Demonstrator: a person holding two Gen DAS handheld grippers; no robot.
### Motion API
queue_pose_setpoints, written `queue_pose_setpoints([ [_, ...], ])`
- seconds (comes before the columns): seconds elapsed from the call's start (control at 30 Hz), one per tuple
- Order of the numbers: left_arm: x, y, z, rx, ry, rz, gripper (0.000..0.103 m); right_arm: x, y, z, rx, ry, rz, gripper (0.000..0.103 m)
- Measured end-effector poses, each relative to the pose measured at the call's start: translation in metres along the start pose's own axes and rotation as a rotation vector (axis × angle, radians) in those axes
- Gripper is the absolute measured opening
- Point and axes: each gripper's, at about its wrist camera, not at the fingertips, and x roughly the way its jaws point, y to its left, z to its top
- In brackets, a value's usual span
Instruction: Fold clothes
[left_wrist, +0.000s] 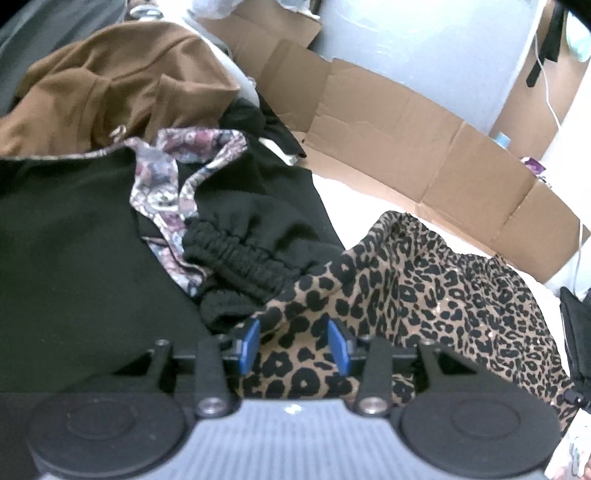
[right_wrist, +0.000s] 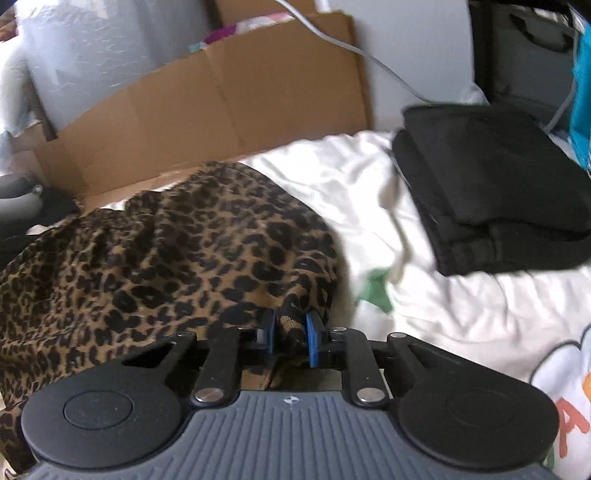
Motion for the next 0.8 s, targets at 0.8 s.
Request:
queue_pose_setpoints([
  [0.8,0.011,0.0,-0.004,0.0,0.032,0.016,0.044,-0.014,-0.011,0.003,0.109,-0.132,0.023,0.05],
])
